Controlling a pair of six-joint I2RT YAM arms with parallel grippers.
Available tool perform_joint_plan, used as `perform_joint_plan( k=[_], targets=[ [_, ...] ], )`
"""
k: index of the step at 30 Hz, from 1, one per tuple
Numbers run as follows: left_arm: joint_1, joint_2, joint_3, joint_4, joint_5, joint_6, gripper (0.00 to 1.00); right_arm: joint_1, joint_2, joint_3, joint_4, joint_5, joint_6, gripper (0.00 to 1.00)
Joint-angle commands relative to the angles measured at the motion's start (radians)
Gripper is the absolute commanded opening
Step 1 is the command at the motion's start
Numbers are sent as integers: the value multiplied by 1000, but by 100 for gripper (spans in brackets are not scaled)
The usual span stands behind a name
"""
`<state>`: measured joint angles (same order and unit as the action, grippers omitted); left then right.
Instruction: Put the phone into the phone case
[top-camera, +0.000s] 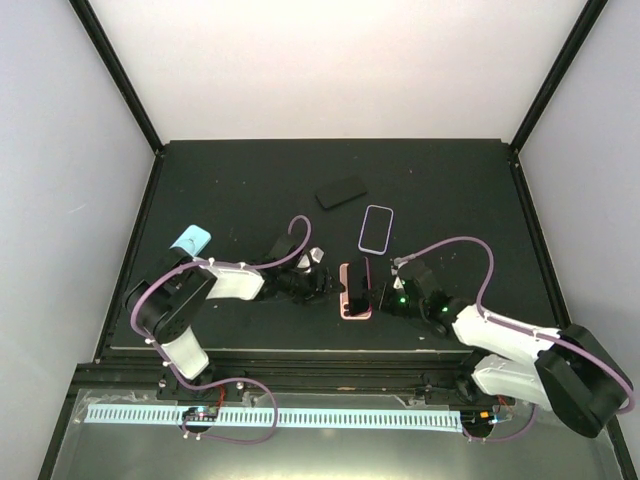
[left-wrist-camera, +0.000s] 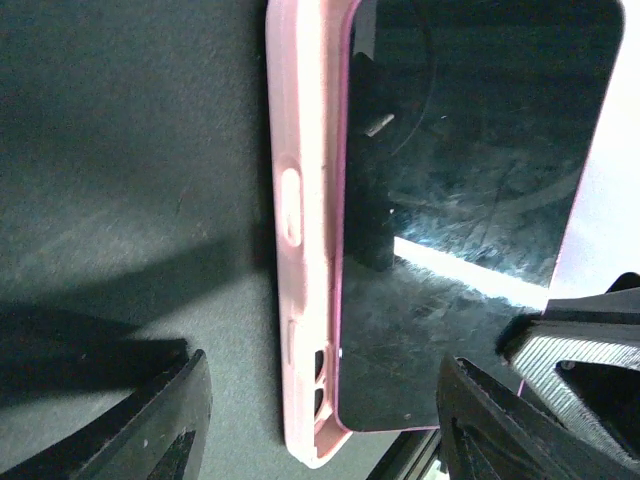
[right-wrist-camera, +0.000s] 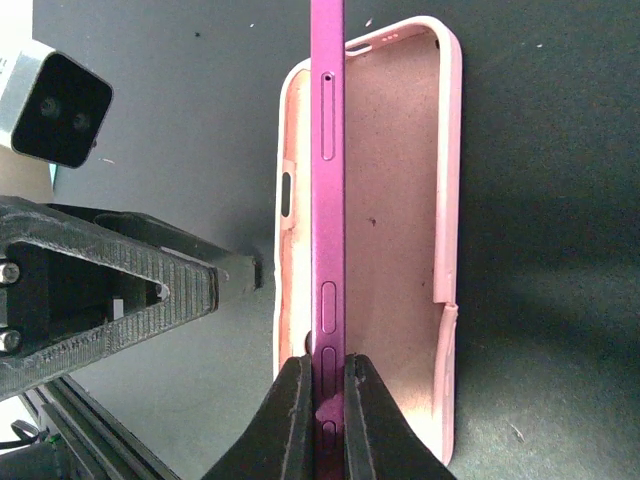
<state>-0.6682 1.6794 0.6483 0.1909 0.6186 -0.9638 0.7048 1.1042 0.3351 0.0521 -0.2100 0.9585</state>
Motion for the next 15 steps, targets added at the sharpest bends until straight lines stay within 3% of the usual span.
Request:
perform_joint_plan(
  k=[1,15],
  targets=[
    [-7,39,39,21,-9,20,63,-3,39,-8,95,-51,-21,1],
    [-11,73,48,72,1,43,62,-4,192,-50,297,-212,36,1]
  ],
)
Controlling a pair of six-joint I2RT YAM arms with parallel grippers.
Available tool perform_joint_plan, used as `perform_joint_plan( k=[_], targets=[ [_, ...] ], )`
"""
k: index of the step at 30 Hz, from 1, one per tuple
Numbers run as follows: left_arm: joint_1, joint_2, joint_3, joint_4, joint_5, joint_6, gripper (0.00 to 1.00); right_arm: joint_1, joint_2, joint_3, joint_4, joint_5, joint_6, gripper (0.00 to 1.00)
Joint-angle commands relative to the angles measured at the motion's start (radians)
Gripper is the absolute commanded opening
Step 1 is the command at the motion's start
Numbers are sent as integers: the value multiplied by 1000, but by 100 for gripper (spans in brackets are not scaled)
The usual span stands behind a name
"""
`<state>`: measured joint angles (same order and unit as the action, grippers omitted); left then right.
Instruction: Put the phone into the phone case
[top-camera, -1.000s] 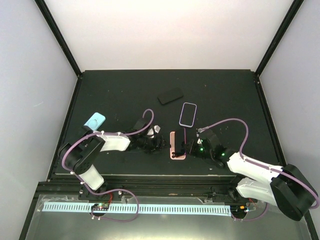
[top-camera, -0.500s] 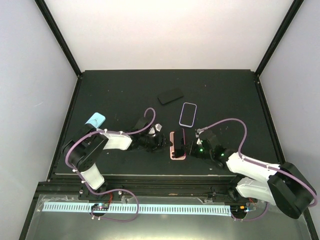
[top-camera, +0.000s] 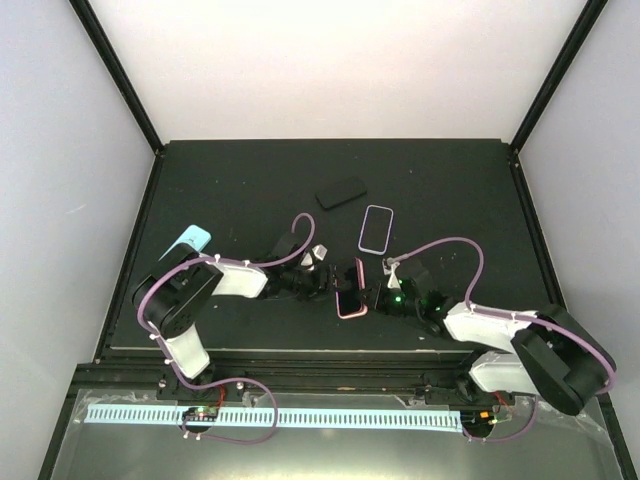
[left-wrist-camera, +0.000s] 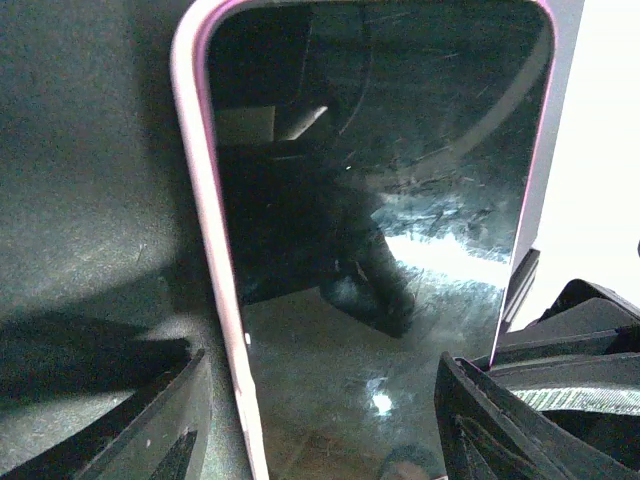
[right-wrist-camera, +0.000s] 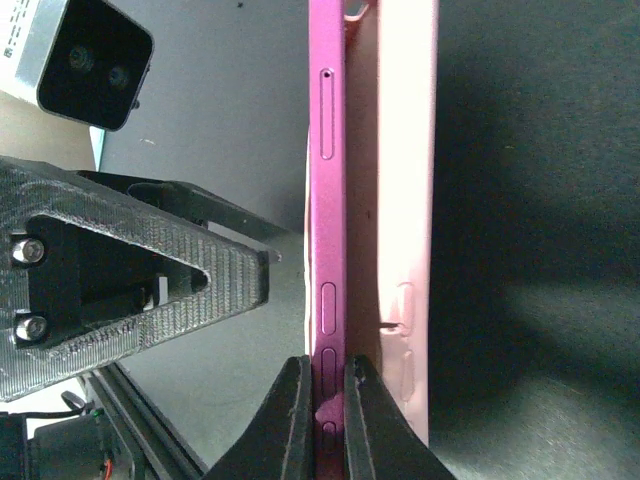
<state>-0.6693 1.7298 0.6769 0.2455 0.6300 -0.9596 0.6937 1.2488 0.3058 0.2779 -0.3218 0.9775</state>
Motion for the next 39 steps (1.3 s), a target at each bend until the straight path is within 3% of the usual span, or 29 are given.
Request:
perform_joint_plan(
  k=[1,11,15,21,28,39],
  targets=[
    [-9,22,19,19,-11,44,62,7,59,-28,96,-109,31,1],
    [-12,20,11,2,-14,55,57,6,183,-52,205,-158,80,1],
    [-13,-7,20,-178,-24,52,57,6,211,-22,160,-180,56,1],
    [-15,-73,-133,-53,13,-55,55,6,242,8,101,-183,12,2],
    [-7,-117,-90,-176,-52,-3,54,6,214,60,-32,-131,-53,7],
    [29,-108,-66,-199,-137,30,52,5,115,138,-254,-6,-151,18]
  ],
)
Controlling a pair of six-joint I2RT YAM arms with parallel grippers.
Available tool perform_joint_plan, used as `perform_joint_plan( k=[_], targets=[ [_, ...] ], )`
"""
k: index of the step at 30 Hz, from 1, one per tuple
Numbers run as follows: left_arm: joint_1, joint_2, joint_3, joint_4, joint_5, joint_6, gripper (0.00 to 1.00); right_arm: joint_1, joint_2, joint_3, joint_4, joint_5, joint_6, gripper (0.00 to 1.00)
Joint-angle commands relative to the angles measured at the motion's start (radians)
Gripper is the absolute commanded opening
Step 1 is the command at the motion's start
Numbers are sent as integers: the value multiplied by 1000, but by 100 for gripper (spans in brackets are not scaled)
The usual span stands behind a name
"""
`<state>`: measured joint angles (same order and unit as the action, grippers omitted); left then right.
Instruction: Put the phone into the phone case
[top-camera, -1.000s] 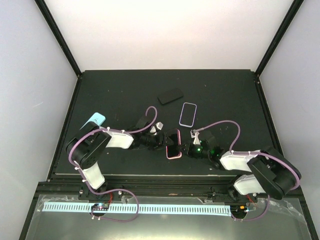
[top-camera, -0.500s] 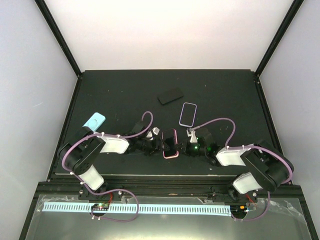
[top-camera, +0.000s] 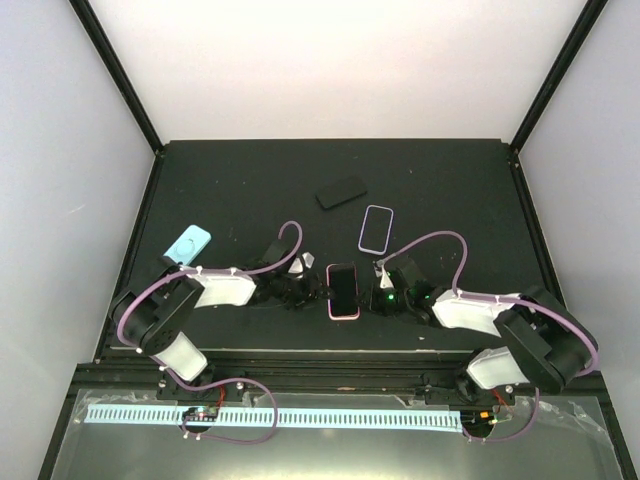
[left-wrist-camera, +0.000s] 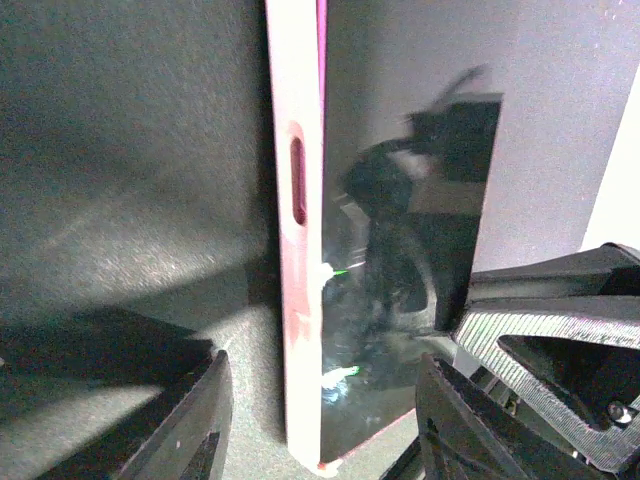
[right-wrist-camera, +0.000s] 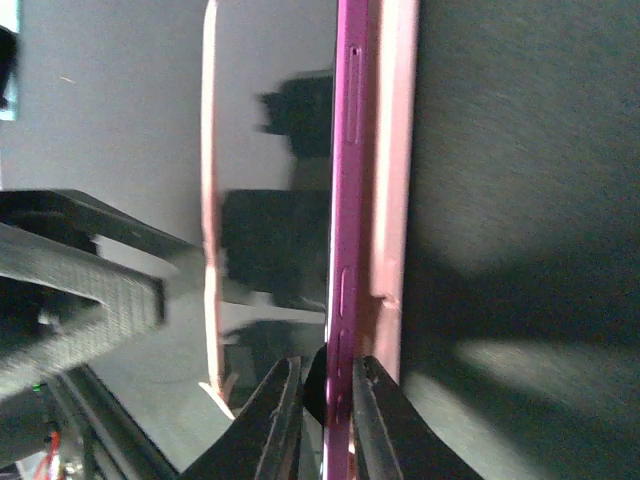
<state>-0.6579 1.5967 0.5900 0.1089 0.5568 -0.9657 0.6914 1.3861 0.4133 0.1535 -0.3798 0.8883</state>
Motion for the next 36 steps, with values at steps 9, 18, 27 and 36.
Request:
perform_joint_plan(
  k=[9,18,27,36],
  targets=[
    [24,64,78,-99,-92,107,52,7,-15,42,-118,80,-88,18],
    [26,109,110,-106,-128,154,47,7,15,105,-123,120,-135,15],
    [27,114,117,-150,-154,179,43,8,95,163,-135,96,-171,5],
    [31,117,65,-47,-78,151,44,7,40,187,-225,186,-192,15]
  ],
)
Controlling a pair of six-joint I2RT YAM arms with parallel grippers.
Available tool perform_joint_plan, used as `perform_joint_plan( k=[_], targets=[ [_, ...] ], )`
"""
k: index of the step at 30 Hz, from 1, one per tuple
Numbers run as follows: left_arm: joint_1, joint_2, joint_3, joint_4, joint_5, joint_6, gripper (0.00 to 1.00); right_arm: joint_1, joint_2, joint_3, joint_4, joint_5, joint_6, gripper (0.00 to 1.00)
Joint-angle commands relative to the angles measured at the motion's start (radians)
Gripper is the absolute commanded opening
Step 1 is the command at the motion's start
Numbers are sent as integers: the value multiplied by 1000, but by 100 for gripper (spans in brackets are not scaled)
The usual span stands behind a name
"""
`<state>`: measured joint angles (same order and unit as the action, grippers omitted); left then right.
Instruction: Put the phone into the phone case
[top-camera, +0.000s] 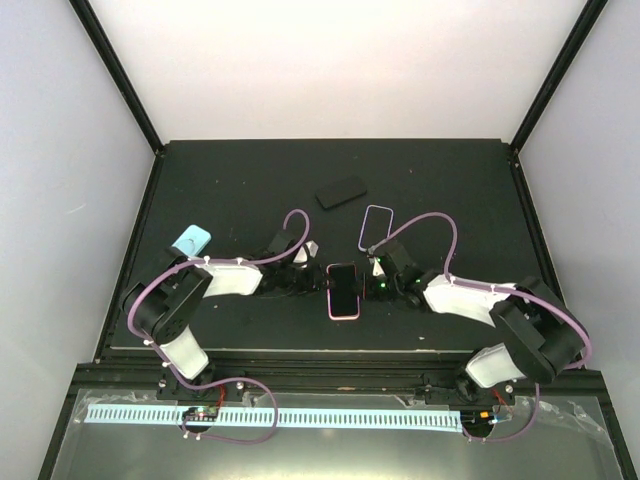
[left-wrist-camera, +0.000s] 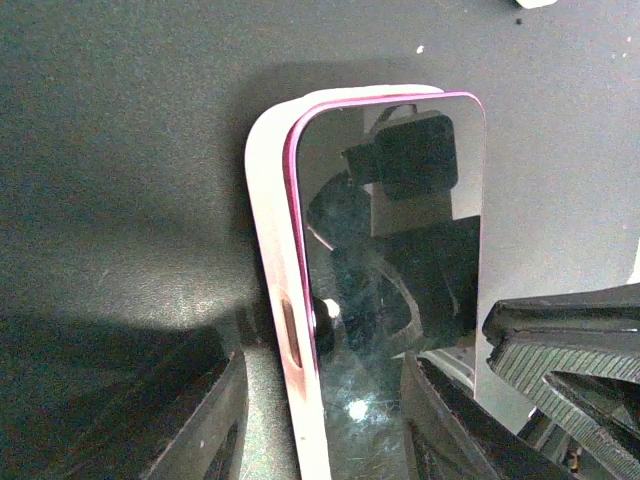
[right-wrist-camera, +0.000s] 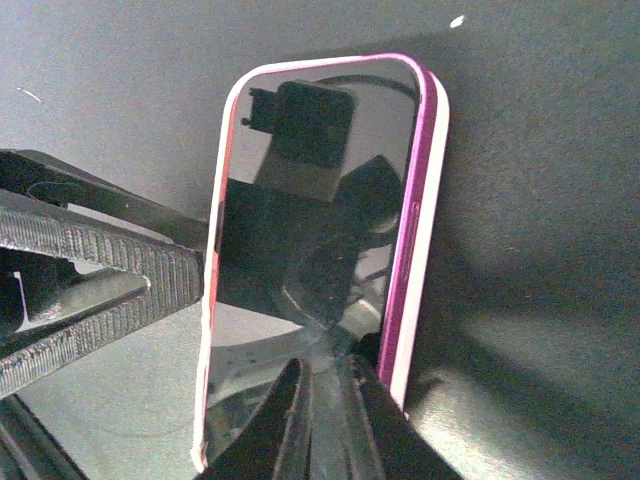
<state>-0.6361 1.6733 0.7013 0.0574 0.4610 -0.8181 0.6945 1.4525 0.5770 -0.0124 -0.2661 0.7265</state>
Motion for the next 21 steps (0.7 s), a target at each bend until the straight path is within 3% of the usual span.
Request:
perform_joint_plan(
  k=[1,6,14,18,21],
  targets=[
    [9,50,-56,37,37,-7,44,2,-23,24,-63,81,-33,16],
    [12,80,-54,28,19,-11,44,-3,11,14,-29,73,-24,18],
    [12,74,-49,-2,-2,33,38,-4,82,0,118,-42,-39,6],
    [12,70,-91,139,69,31,35,-4,93,-23,197,-58,-66,5],
    [13,77,-88,156,91,30,34,-3,105,-35,260,-133,-68,5]
  ],
)
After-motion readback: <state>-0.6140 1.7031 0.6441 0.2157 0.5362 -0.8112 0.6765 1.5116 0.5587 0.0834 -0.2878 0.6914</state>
